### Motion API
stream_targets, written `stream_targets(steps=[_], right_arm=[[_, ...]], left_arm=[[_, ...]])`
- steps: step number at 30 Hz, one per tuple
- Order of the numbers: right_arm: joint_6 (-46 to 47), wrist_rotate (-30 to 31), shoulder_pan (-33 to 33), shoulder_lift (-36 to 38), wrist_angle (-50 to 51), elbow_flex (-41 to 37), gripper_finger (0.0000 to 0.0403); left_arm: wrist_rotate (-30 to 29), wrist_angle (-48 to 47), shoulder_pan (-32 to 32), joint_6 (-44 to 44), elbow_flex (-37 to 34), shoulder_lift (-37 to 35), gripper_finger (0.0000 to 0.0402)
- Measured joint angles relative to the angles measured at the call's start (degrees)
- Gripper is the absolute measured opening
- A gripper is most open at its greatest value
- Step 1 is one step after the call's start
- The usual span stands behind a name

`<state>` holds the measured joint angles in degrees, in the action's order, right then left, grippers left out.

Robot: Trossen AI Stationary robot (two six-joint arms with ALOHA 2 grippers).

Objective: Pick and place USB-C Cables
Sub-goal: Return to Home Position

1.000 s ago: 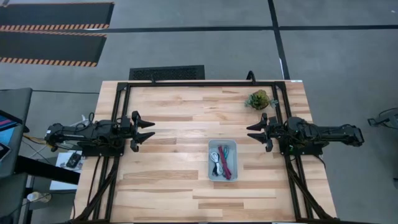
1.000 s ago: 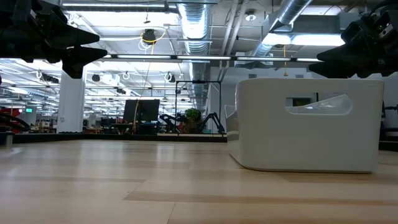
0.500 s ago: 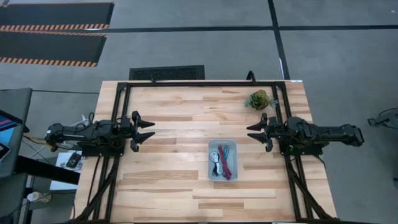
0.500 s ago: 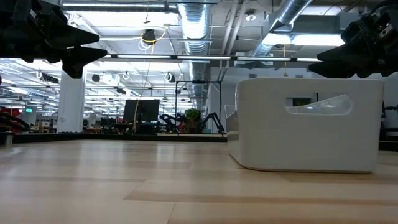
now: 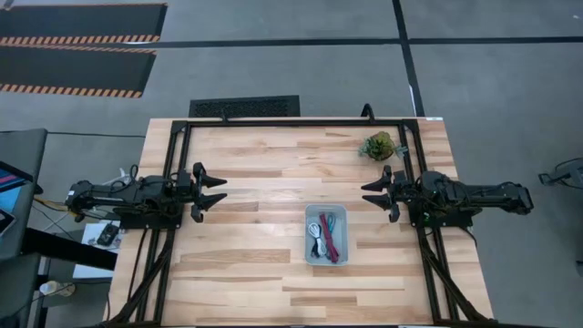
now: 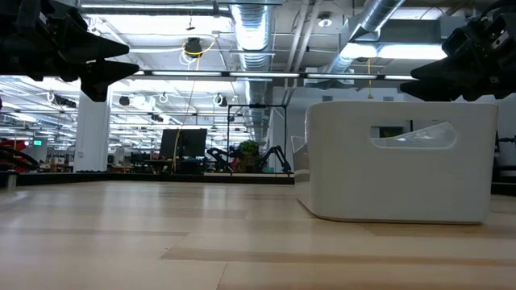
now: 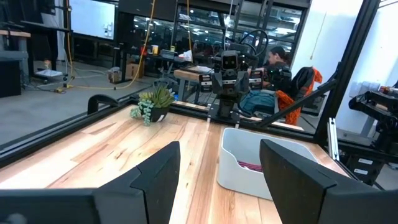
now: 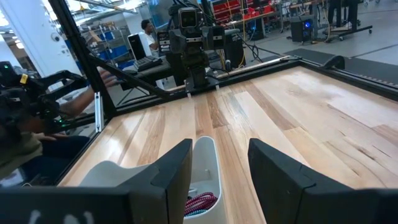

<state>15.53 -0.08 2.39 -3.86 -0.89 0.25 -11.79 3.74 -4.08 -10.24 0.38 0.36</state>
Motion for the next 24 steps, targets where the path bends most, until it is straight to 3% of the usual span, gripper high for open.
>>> stream_targets(steps=[24], right_arm=[[-0.04, 0.00, 0.00, 0.00, 0.00, 0.00, 0.0181]], left_arm=[[0.01, 0.00, -0.01, -0.02, 0.00, 0.00, 0.0210]])
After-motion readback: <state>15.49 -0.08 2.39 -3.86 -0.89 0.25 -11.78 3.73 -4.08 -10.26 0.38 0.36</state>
